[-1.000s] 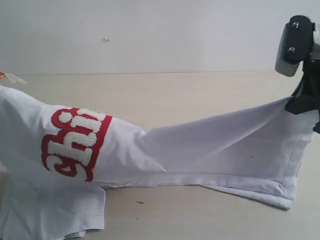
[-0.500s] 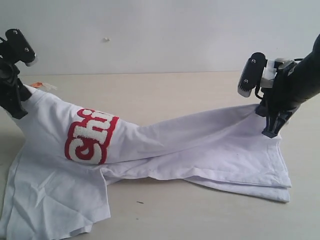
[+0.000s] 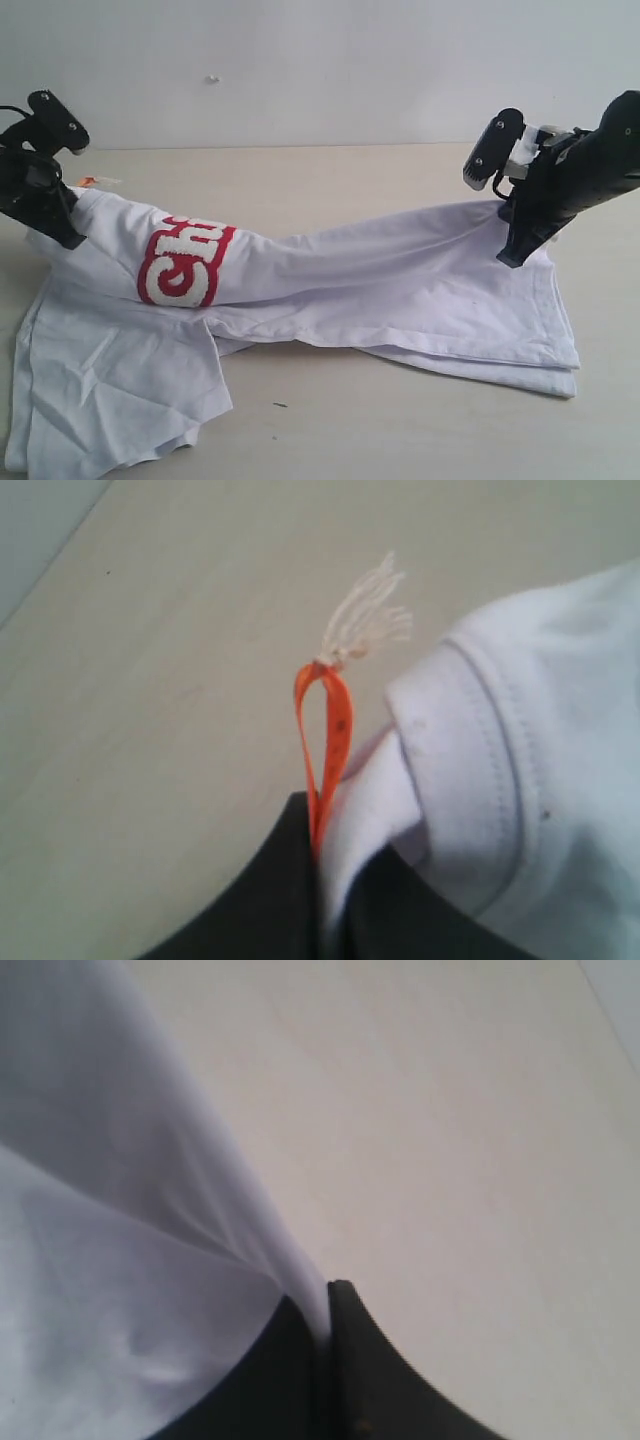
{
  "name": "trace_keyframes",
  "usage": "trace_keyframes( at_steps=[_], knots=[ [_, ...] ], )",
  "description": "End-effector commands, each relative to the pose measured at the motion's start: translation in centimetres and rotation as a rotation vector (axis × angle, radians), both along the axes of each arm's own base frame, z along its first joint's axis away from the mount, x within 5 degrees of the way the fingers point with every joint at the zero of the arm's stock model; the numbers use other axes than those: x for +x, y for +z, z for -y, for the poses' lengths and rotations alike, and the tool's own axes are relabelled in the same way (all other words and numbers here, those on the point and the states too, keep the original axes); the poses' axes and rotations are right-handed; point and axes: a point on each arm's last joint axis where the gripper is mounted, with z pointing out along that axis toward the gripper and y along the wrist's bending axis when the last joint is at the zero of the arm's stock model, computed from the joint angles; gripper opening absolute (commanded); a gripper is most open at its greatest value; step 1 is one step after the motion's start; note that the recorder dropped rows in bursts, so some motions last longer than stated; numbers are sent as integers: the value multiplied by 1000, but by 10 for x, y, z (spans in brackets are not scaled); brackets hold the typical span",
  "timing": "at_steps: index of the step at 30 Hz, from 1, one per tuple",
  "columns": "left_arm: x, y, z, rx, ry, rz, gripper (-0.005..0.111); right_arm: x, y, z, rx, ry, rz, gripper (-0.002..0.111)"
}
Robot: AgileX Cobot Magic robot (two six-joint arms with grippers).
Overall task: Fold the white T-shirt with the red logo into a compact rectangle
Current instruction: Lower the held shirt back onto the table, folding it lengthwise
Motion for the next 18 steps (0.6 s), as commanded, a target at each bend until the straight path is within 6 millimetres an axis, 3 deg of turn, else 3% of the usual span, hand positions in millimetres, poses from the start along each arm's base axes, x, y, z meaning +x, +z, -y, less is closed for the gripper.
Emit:
trace_keyframes(
  at_steps=[1,11,15,18],
  knots=[
    [10,-12,-3,-77,116,70,0,5,-8,3,5,-27,27,0],
    [18,-41,-6,-99,196,90,0,19,-28,5,48,-118,135,0],
    [21,-48,-9,-159,301,114,0,20,-41,6,76,-164,126,0],
    [21,-51,-9,-187,345,113,5,22,-47,7,104,-215,134,7]
  ],
)
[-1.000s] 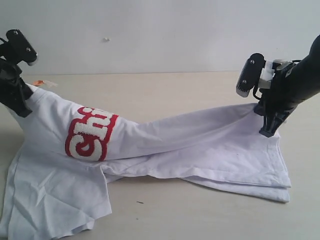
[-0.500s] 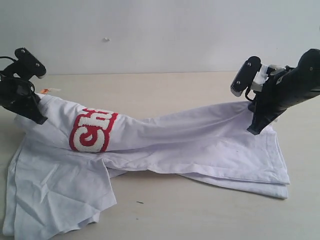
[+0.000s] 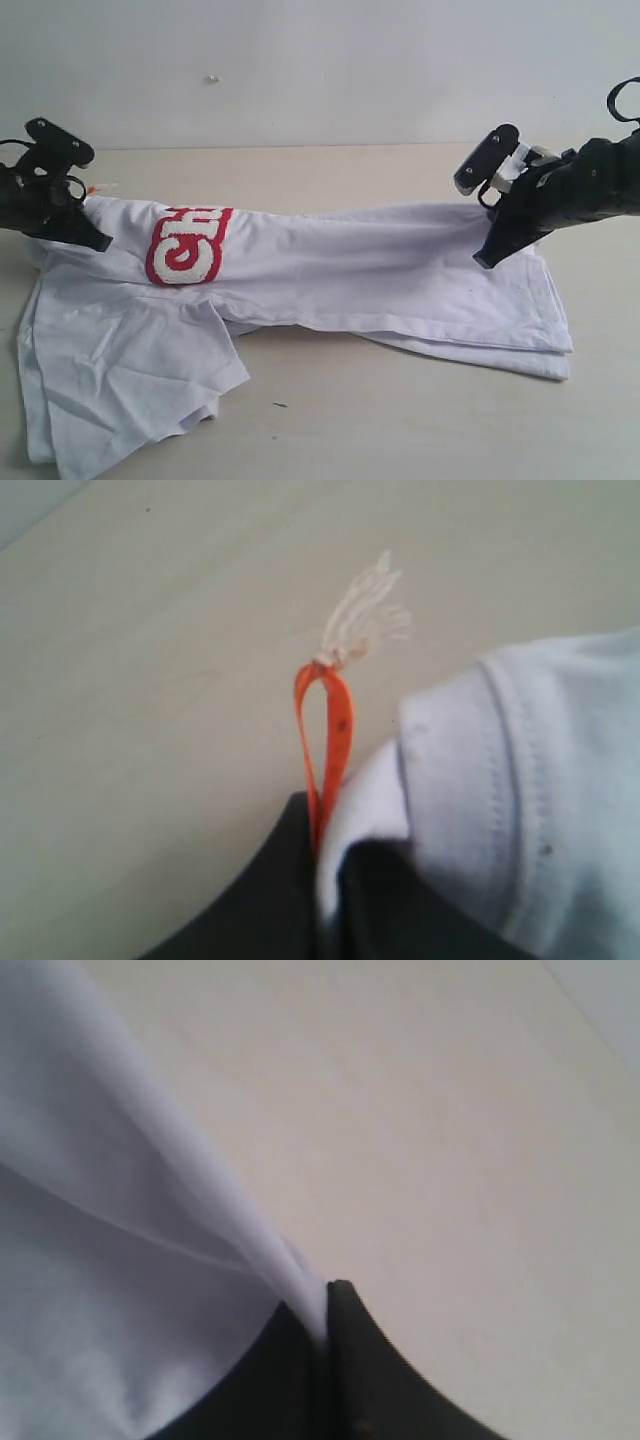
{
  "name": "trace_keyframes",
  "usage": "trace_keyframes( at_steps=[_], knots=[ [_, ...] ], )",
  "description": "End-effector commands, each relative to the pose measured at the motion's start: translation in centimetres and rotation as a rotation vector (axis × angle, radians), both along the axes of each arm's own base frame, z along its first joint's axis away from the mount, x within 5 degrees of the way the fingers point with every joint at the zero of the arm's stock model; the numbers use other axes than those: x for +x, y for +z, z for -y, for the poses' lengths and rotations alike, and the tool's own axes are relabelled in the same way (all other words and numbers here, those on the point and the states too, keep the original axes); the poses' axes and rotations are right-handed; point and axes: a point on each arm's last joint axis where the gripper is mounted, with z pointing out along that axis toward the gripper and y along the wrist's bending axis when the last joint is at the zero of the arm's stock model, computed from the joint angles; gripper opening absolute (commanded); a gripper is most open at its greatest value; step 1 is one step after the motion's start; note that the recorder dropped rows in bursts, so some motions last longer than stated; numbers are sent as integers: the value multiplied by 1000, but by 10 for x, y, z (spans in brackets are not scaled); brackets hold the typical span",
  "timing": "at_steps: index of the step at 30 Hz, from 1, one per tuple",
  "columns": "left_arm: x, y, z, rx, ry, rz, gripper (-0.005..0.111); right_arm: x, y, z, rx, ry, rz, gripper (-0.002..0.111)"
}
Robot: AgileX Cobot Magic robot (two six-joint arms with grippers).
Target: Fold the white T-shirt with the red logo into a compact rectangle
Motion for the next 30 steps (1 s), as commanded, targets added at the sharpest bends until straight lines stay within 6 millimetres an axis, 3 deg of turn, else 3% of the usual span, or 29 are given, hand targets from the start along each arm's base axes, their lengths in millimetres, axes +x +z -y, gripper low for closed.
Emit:
trace_keyframes(
  at_steps=[1,4,8,11,15,22,26,30],
  knots=[
    [3,-2,-5,-48,99,38,9,4,-6,4,45,-86,43,11],
    [4,-2,-6,-50,114,54,30,6,-6,5,42,-96,70,31],
    [8,2,-9,-122,225,122,65,8,-5,6,34,-102,106,67],
    [10,4,-11,-132,250,154,81,8,-5,6,29,-96,106,80],
    [12,11,-12,-92,232,210,90,8,-5,6,30,-97,106,81],
    [13,31,-15,-93,237,264,91,8,1,6,29,-97,122,81],
    [9,44,-19,-114,236,251,90,9,23,6,22,-88,186,81],
    [1,49,-20,-185,230,131,90,4,47,5,35,-79,196,79]
  ],
)
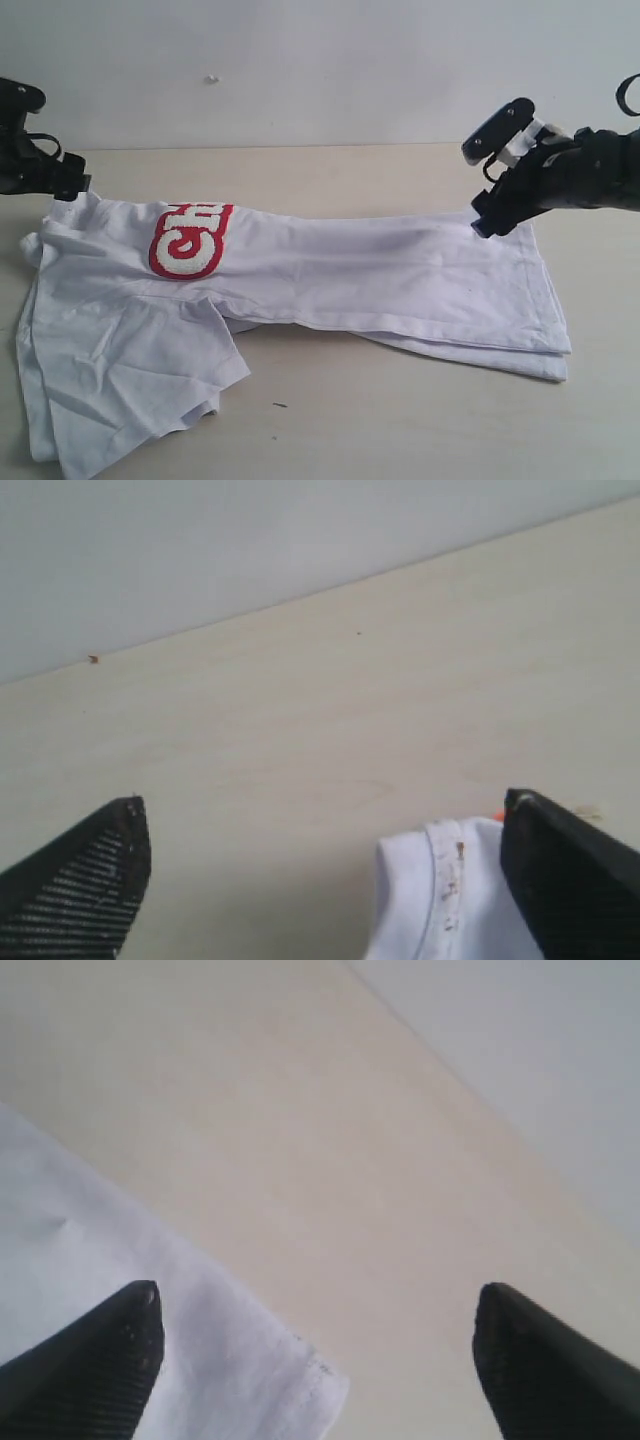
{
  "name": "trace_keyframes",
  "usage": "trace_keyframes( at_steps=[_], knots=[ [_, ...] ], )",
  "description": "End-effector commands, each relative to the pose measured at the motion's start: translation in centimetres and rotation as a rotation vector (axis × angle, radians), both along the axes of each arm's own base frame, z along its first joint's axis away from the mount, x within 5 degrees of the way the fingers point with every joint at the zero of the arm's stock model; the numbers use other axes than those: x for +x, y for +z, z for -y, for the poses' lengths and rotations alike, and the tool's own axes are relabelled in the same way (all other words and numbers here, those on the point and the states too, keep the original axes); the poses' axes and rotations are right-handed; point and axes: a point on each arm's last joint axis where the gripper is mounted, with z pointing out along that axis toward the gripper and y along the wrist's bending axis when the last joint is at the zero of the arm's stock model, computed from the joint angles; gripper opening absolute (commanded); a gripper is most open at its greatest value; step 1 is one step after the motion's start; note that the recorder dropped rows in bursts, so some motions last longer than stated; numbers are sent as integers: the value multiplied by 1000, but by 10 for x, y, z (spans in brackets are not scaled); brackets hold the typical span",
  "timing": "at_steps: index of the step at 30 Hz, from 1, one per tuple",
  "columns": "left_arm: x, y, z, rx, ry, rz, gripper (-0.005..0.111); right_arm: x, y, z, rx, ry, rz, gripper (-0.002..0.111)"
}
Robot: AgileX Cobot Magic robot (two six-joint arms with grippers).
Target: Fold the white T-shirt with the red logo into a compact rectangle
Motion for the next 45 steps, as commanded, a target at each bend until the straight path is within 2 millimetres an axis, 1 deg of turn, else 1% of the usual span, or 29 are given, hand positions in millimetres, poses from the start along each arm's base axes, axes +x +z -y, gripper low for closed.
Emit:
trace_keyframes(
  at_steps=[1,2,4,5,6,7,9,10,12,14,15,17,20,24,27,31,34,38,42,45],
  knots=[
    [-10,6,-2,-83,-23,-112,90,-6,29,0,6,11,23,77],
    [-12,6,-1,-95,-34,-140,90,-8,32,-1,13,18,1,73],
    [-17,5,3,-131,-57,-206,89,-14,34,-3,30,33,-59,62],
    [-20,4,6,-156,-67,-244,86,-17,33,-4,37,40,-91,54],
    [-23,4,8,-197,-68,-283,81,-19,34,-4,46,45,-119,46],
    [-26,4,11,-231,-71,-314,74,-21,33,-5,53,49,-144,39],
    [-33,2,17,-302,-92,-403,55,-25,29,-7,81,44,-199,21],
    [-36,1,19,-322,-102,-436,47,-26,28,-7,93,40,-221,15],
    [-42,-2,23,-362,-125,-515,26,-30,24,-9,133,30,-281,1],
    [-47,-3,26,-396,-132,-571,6,-34,21,-12,176,21,-335,0],
    [-49,-3,27,-425,-114,-598,0,-36,21,-13,191,19,-356,0],
    [-53,-4,31,-494,-81,-654,2,-39,19,-15,219,15,-387,0],
    [-61,-3,37,-573,-100,-743,2,-43,17,-17,235,23,-440,0],
    [-69,-4,44,-598,-163,-829,2,-50,1,-20,260,41,-576,0],
    [-73,-13,46,-607,-155,-860,2,-57,-13,-22,286,50,-686,0],
    [-83,-34,50,-619,-133,-930,2,-62,-23,-25,309,55,-769,0],
    [-89,-47,49,-614,-110,-959,2,-63,-24,-25,310,57,-782,0],
    [-93,-60,45,-586,-65,-938,2,-62,-24,-24,305,56,-771,0],
    [-97,-63,45,-586,-60,-954,2,-55,-24,-22,287,38,-697,0],
    [-103,-63,46,-582,-87,-1012,2,-55,-28,-21,282,37,-706,0]
  ],
)
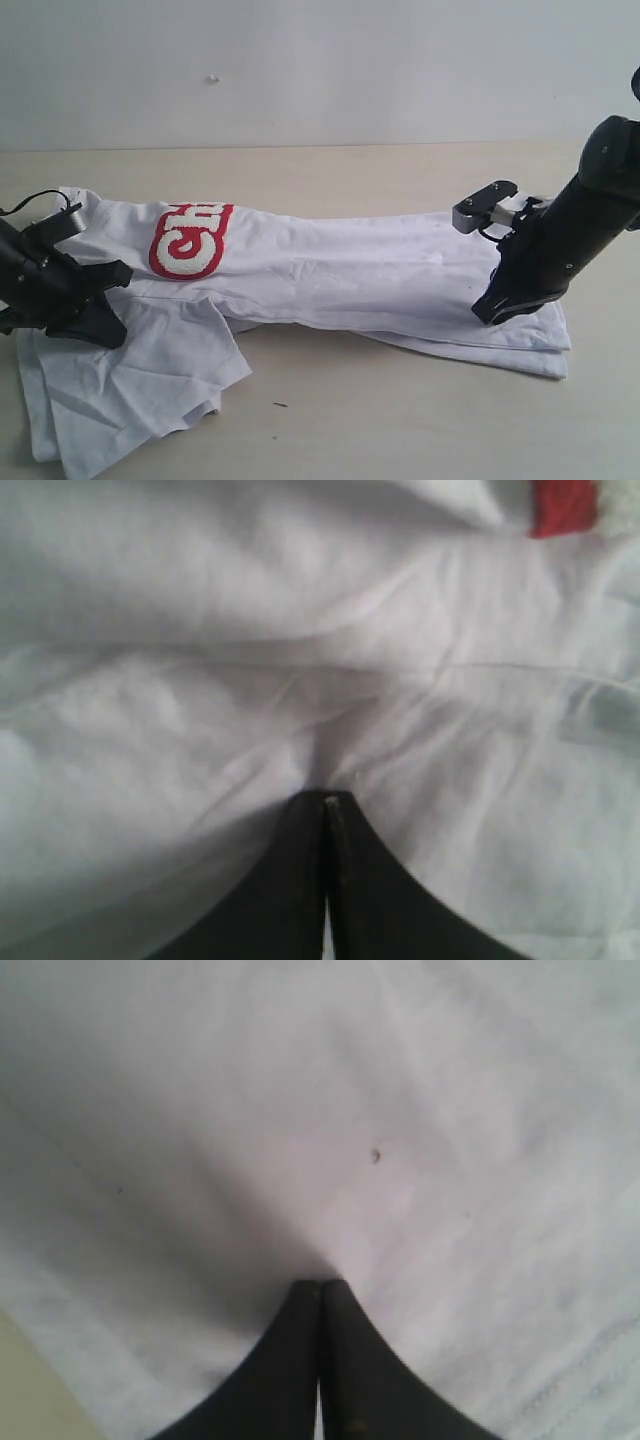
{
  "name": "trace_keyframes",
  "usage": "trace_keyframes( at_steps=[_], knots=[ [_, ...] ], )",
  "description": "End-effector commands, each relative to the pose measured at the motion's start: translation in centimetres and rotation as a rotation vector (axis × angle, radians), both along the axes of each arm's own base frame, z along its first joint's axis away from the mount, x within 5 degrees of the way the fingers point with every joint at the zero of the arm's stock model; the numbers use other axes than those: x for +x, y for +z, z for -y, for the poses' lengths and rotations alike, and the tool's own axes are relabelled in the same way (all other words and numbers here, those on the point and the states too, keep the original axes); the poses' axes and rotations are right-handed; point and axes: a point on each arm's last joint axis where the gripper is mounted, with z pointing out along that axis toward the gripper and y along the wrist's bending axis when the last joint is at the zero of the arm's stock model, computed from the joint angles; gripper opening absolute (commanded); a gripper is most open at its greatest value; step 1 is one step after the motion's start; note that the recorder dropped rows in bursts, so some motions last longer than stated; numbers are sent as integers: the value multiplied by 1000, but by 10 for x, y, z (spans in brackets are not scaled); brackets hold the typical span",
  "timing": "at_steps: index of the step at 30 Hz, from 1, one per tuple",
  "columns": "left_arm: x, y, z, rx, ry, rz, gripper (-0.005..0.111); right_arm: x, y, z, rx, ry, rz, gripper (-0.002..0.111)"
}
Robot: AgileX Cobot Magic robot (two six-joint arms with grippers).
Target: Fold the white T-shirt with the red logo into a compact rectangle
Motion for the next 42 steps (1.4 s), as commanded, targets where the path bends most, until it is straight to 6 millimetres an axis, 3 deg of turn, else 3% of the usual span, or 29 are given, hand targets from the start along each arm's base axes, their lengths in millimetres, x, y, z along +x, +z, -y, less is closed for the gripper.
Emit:
trace_keyframes(
  at_steps=[1,12,16,21,28,34,39,42],
  knots=[
    [-12,-13,-1,29,-69,-69,2,1,-5,3,-18,4,0,0],
    [-63,-33,-8,94,-113,-307,2,-5,-19,20,-197,-48,-95,0],
    [-68,-33,-10,120,-116,-325,2,-4,-18,23,-224,-94,-87,0],
    [-64,-17,-7,88,-106,-257,2,-5,-17,22,-209,-114,-99,0],
    [-50,40,-1,23,-111,-22,2,-3,3,20,-187,-133,-32,0],
    [-41,75,1,5,-67,178,2,-5,27,16,-141,-139,13,0],
    [-24,84,-1,8,61,354,2,-9,46,5,-28,-60,40,0],
    [-15,81,1,-28,87,422,9,-11,53,3,-5,-47,56,0]
  ],
)
